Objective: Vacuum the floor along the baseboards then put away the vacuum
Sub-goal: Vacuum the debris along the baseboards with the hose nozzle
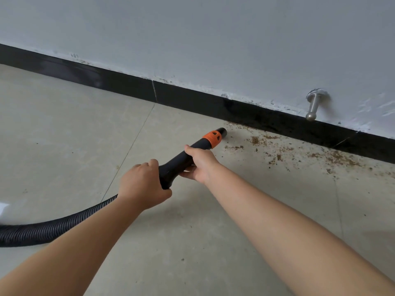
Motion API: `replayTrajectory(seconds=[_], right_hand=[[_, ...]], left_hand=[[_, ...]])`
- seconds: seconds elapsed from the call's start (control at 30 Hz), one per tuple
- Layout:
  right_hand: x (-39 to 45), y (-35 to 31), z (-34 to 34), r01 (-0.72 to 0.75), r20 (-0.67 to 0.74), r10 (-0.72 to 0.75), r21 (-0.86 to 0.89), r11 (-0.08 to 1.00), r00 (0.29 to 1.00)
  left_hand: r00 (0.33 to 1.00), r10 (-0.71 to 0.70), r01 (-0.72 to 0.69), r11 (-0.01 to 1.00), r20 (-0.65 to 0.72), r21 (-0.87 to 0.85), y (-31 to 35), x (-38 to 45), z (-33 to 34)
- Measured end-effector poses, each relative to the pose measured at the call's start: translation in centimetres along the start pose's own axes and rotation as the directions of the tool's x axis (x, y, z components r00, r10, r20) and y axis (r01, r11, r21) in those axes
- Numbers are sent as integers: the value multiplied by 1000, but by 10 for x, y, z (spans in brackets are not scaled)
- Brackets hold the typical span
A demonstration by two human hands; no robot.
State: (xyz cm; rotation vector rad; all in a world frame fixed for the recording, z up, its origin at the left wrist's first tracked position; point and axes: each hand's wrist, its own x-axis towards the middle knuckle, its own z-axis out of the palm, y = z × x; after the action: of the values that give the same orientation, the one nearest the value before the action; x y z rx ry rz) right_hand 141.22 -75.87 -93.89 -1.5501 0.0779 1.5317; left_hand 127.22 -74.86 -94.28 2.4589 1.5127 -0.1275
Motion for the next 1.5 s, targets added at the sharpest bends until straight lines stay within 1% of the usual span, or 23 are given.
replayTrajectory(seconds=[0.1,0.2,0.27,0.37,0.43,0.63,0.77,0.87,1.03,1.2,1.3,1.5], right_hand=[[1,10,5,-1,45,0,31,1000,999],[1,23,15,0,41,-3,90,996,999],[0,37,25,-8,40,1,173,985,999],[-6,55,40,-56,109,28,262,963,994],[-9,63,52,-87,135,51,280,956,990],[-21,87,90,-129,121,94,322,938,988],[-28,100,97,-144,112,116,298,943,987],[-31,100,84,-128,79,110,290,949,991],[-28,75,56,-28,3,28,257,966,1000],[-23,55,26,30,-55,-19,218,975,998],[-21,45,13,67,-109,-43,224,972,993],[-12,27,-2,100,-184,-52,261,960,982]], left_hand=[[999,-36,36,999,-7,-26,-11,-12,5],[997,-68,66,995,-27,-79,-25,-21,6],[998,-65,65,993,-1,-100,-39,-25,2],[997,-61,66,993,45,-101,-66,-29,-6],[996,-73,79,991,57,-108,-82,-33,-9],[987,-84,100,988,134,-114,-125,-37,-15],[984,-64,78,994,168,-79,-141,-38,-18],[979,-14,25,998,202,-51,-131,-36,-16],[985,35,-32,999,169,-25,-90,-27,-14],[985,72,-76,997,156,22,-50,-15,-13],[986,73,-80,996,150,43,-27,-14,-9],[988,58,-56,998,146,-17,6,-7,-2]])
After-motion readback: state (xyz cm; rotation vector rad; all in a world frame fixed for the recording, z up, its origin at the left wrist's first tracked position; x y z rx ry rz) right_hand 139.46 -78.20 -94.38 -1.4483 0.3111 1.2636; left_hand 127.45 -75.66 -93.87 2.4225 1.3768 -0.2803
